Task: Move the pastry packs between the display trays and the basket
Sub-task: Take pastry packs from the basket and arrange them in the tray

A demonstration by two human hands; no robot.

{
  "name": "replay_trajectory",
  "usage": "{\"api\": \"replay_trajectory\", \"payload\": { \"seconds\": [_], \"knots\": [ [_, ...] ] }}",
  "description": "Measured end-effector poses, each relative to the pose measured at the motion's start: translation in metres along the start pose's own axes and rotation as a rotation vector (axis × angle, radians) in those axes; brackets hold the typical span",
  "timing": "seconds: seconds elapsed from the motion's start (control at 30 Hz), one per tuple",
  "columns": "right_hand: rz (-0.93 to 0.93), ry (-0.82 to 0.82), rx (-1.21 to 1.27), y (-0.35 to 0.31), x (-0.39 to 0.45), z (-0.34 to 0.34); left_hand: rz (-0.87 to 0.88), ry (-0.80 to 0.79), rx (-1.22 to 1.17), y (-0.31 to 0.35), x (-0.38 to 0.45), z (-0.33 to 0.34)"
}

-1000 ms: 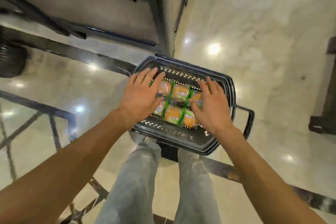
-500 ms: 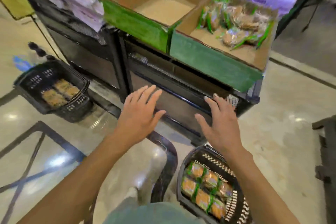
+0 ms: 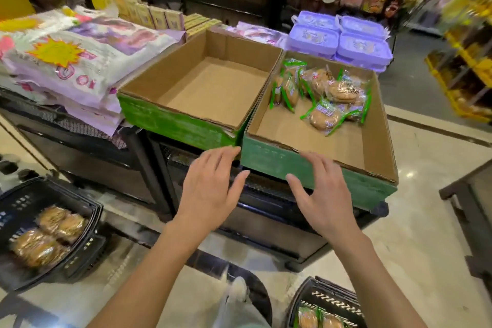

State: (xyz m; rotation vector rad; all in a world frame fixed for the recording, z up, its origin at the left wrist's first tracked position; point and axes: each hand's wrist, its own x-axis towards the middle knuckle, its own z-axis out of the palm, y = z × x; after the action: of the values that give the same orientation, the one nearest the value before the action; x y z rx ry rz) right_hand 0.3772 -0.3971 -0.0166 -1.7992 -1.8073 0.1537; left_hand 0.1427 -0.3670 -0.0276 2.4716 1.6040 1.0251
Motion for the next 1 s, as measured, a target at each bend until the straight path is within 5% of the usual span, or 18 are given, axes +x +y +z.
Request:
{"api": "replay_trajectory", "payload": {
  "seconds": [0.57,0.77,1.0],
  "knots": [
    [0.559,-0.099,-0.053,0.103,0.196,0.031,0.323,-0.431,-0.073,-0.055,0.283,0.177],
    [0.773,-0.070,-0.060,0.117,0.224,0.039,0.419,-0.530,-0.205,-0.063,0.322,0.203],
    [1.112,0.101,0.242,0.148,0.259,0.054,0.439,-0.513,-0.237,-0.069,0.321,0.206]
  ]
}}
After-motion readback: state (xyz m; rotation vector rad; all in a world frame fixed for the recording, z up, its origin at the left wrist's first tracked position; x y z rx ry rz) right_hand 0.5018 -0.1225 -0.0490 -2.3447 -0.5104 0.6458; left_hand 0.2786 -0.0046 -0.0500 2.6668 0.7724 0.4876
